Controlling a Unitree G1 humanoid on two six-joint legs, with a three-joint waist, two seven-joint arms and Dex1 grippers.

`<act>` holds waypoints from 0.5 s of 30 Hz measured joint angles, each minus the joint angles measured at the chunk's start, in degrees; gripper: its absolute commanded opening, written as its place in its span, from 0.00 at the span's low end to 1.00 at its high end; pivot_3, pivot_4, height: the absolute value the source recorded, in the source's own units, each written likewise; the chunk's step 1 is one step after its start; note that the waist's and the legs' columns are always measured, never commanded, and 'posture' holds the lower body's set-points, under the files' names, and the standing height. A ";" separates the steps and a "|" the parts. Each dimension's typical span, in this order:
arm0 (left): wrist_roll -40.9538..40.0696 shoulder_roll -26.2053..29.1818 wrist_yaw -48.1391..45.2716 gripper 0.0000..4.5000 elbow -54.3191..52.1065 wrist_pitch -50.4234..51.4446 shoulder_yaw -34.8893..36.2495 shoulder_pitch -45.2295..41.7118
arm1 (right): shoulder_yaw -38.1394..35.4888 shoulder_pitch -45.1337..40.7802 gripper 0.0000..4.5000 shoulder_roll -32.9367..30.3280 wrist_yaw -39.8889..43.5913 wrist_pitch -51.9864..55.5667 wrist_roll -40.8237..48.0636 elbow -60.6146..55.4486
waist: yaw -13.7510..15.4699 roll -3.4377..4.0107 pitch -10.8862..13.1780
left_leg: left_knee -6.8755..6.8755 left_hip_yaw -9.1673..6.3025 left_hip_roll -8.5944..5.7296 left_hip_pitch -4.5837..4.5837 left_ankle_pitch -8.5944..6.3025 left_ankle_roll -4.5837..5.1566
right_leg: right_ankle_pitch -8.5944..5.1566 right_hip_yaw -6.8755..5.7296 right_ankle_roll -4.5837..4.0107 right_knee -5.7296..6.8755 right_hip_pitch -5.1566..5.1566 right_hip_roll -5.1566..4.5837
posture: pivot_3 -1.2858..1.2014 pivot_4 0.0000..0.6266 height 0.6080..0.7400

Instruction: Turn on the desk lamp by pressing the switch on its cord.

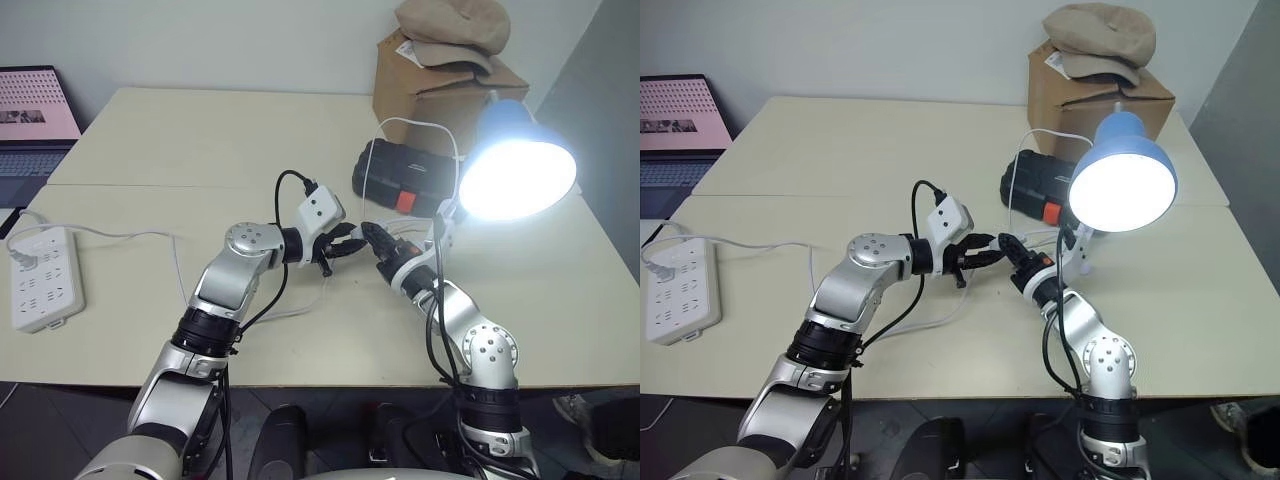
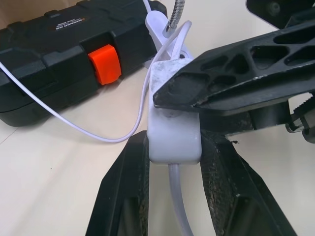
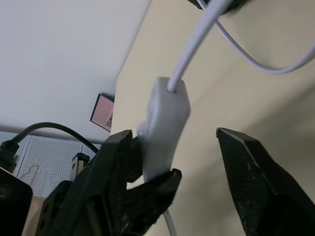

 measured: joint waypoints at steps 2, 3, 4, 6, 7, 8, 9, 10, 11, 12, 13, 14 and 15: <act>0.03 0.04 0.01 0.25 0.08 -0.41 -0.01 -0.14 | -0.04 0.98 0.90 -0.46 0.08 0.67 0.13 -0.24 | 0.00 0.00 0.00 | 0.00 0.00 0.00 0.00 0.00 0.00 | 0.00 0.00 0.00 0.00 0.00 0.00 | 0.52 0.24 1.00; 0.05 0.05 0.00 0.25 0.11 -0.45 -0.02 -0.18 | -0.11 1.07 0.95 -0.72 0.10 0.89 0.28 -0.27 | 0.00 0.00 0.00 | 0.00 0.00 0.00 0.00 0.00 0.00 | 0.00 0.00 0.00 0.00 0.00 0.00 | 0.52 0.24 1.00; 0.18 0.09 -0.04 0.25 0.50 -0.78 -0.37 -0.52 | -0.44 1.80 1.00 -1.67 0.11 1.47 0.77 -1.35 | 0.01 0.00 0.00 | 0.00 0.00 0.00 0.00 0.00 0.00 | 0.00 0.00 0.00 0.00 -0.01 0.00 | 0.52 0.24 1.00; 0.53 1.01 -0.11 0.25 1.49 -1.80 -0.82 -1.22 | -0.48 3.80 1.00 -4.41 0.44 3.17 1.16 -4.27 | 0.08 0.00 0.00 | -0.02 0.00 -0.01 -0.01 0.00 0.00 | 0.00 0.00 0.00 -0.02 -0.01 0.00 | 0.52 0.24 1.00; 0.82 1.42 -0.12 0.25 2.09 -2.09 -0.80 -1.52 | -0.43 4.73 1.00 -6.13 0.99 4.12 1.17 -5.61 | 0.10 0.00 0.00 | -0.01 0.01 -0.02 -0.02 0.00 0.00 | 0.00 0.00 0.00 -0.03 -0.01 -0.02 | 0.52 0.24 1.00; 1.24 1.84 -0.20 0.25 2.68 -2.73 -0.86 -1.66 | -0.56 5.40 1.00 -8.17 1.41 4.95 1.12 -6.67 | 0.10 0.00 0.00 | -0.01 0.02 -0.03 -0.03 0.00 0.00 | 0.00 0.01 0.00 -0.04 -0.01 -0.02 | 0.52 0.24 1.00; 1.83 2.46 -0.42 0.25 3.44 -3.91 -1.30 -1.77 | -0.44 6.69 1.00 -11.20 2.24 6.33 1.17 -8.99 | 0.12 0.02 0.01 | -0.01 0.03 -0.04 -0.03 0.00 0.00 | 0.00 0.01 0.00 -0.05 -0.01 -0.03 | 0.52 0.24 1.00; 2.44 3.15 -0.70 0.25 4.42 -4.88 -1.67 -1.91 | -0.23 7.82 1.00 -13.93 3.11 7.77 1.18 -11.17 | 0.14 0.01 0.01 | -0.02 0.03 -0.03 -0.03 -0.01 0.01 | 0.00 0.01 0.00 -0.07 -0.01 -0.03 | 0.52 0.24 1.00; 3.07 3.82 -1.10 0.25 5.68 -5.96 -2.01 -2.00 | -0.22 8.74 1.00 -17.43 4.43 9.18 1.12 -13.49 | 0.17 0.01 0.01 | -0.02 0.03 -0.03 -0.04 -0.01 0.01 | 0.00 0.01 0.00 -0.07 -0.03 -0.02 | 0.52 0.24 1.00; 3.47 3.95 -1.29 0.25 6.47 -6.69 -2.10 -2.04 | -0.02 9.34 1.00 -19.57 5.44 10.21 1.13 -15.22 | 0.21 0.01 0.01 | -0.03 0.02 -0.03 -0.04 -0.01 0.01 | 0.00 0.01 0.00 -0.07 -0.03 -0.02 | 0.52 0.24 1.00; 3.92 4.03 -1.41 0.25 7.35 -7.62 -2.40 -2.23 | 0.29 9.74 1.00 -22.36 6.72 11.09 0.91 -17.03 | 0.21 0.01 0.01 | -0.02 0.00 -0.01 -0.05 -0.01 0.01 | 0.00 -0.01 0.00 -0.06 -0.04 0.01 | 0.52 0.24 1.00; 4.31 4.08 -1.58 0.25 8.38 -8.87 -2.83 -2.42 | 1.00 9.91 1.00 -25.81 8.74 12.16 0.34 -19.63 | 0.18 0.01 0.01 | -0.03 0.00 -0.01 -0.04 -0.01 0.01 | 0.00 -0.01 0.00 -0.06 -0.06 0.01 | 0.52 0.24 1.00; 4.52 4.08 -1.67 0.25 9.02 -9.38 -3.14 -2.56 | 1.59 9.92 1.00 -28.00 9.90 12.71 -0.31 -21.13 | 0.19 0.01 0.01 | -0.03 -0.01 -0.02 -0.04 -0.01 0.01 | 0.00 -0.01 0.00 -0.05 -0.06 0.01 | 0.52 0.24 1.00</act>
